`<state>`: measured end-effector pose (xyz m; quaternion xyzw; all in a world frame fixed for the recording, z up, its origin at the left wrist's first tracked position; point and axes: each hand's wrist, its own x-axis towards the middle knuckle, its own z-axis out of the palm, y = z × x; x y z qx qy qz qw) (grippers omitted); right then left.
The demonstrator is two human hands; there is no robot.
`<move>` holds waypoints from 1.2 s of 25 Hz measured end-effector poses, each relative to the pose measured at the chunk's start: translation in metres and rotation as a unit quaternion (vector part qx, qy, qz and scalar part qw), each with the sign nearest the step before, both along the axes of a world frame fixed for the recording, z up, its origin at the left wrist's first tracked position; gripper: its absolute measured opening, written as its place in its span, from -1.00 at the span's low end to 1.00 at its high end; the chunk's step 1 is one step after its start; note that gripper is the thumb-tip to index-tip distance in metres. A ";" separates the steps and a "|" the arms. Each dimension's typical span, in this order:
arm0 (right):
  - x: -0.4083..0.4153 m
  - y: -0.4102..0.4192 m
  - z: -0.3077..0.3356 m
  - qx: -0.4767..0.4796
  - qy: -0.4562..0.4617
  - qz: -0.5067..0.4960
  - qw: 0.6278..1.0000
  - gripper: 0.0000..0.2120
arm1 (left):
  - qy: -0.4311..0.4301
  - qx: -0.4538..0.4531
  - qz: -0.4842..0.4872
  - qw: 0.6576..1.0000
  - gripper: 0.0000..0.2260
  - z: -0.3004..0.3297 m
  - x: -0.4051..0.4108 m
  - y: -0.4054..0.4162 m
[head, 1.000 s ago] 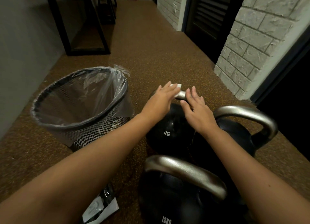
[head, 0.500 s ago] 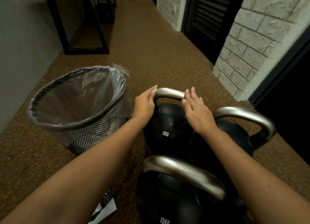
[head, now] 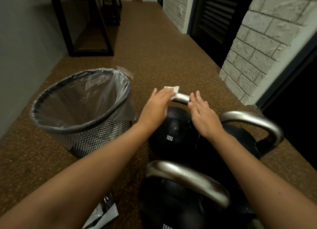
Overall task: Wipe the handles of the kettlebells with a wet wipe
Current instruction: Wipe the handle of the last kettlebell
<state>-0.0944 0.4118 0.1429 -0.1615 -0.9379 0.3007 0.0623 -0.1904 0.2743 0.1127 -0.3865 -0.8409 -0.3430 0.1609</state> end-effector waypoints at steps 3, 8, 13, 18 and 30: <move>0.000 0.000 -0.001 -0.002 -0.001 -0.004 1.000 -0.54 | -0.088 -0.008 0.032 0.996 -0.74 0.019 -0.012 0.001; 0.001 -0.001 -0.001 -0.004 -0.001 -0.003 1.000 -0.54 | -0.030 0.016 -0.037 0.999 -0.70 0.000 -0.001 -0.013; 0.001 -0.001 0.000 -0.007 0.002 -0.001 1.000 -0.54 | -0.189 0.141 0.094 0.967 -0.71 -0.011 -0.001 -0.015; 0.001 -0.001 0.000 0.002 -0.002 -0.003 1.000 -0.54 | -0.141 0.094 0.027 0.985 -0.77 0.019 -0.006 0.014; 0.001 -0.001 0.001 -0.011 -0.001 -0.002 1.000 -0.53 | -0.190 0.059 0.096 0.975 -0.78 0.012 -0.019 -0.001</move>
